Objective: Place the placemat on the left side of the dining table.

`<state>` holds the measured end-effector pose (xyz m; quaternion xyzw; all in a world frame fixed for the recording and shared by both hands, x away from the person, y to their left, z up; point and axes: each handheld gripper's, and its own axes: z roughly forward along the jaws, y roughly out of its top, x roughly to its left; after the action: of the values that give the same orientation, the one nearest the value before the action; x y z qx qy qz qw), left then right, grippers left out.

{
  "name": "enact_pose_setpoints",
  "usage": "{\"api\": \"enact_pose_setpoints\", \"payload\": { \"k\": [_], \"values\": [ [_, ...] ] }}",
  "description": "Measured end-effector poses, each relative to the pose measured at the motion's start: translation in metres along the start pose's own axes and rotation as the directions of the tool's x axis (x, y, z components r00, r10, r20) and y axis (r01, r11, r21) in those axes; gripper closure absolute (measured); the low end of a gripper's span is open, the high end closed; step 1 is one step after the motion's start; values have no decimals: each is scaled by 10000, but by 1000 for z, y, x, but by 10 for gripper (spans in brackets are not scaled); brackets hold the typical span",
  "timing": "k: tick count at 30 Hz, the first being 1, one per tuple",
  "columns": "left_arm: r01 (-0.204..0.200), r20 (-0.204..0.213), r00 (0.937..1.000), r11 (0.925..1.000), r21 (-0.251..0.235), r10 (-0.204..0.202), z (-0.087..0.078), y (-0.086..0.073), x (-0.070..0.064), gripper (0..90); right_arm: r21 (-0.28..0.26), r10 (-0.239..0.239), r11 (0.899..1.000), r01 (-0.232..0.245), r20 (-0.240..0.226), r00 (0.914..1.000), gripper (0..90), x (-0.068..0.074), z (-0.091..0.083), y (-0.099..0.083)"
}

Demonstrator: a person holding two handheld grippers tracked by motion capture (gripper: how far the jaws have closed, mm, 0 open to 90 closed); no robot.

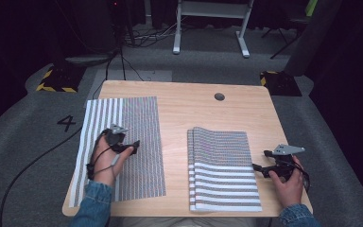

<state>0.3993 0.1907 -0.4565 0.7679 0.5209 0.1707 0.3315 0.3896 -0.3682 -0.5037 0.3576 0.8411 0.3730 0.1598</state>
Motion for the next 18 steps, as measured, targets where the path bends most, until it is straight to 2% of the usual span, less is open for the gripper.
{"api": "enact_pose_setpoints", "payload": {
  "k": [4, 8, 10, 11, 18],
  "values": [
    [-503, 377, 9981, 9974, 519, 483, 24, 5, -19, 298, -1, 3, 10000, -3, 13, 10000, 149, 0, 0, 0],
    [-777, 432, 9963, 9933, 858, 742, 37, 6, -25, 280, 2, -9, 10000, 9, 8, 10000, 149, 0, 0, 0],
    [-1103, 555, 9931, 9844, 1370, 1036, 49, 4, -27, 269, 5, -6, 10000, 6, 4, 10000, 149, 0, 0, 0],
    [-1235, 445, 9919, 9841, 1277, 1188, 51, 3, -29, 260, 6, -9, 10000, 9, 7, 10000, 149, 0, 0, 0],
    [-1336, 474, 9905, 9837, 1202, 1288, 50, 2, -27, 283, 4, -8, 10000, 8, 9, 10000, 149, 0, 0, 0]
  ]
}}
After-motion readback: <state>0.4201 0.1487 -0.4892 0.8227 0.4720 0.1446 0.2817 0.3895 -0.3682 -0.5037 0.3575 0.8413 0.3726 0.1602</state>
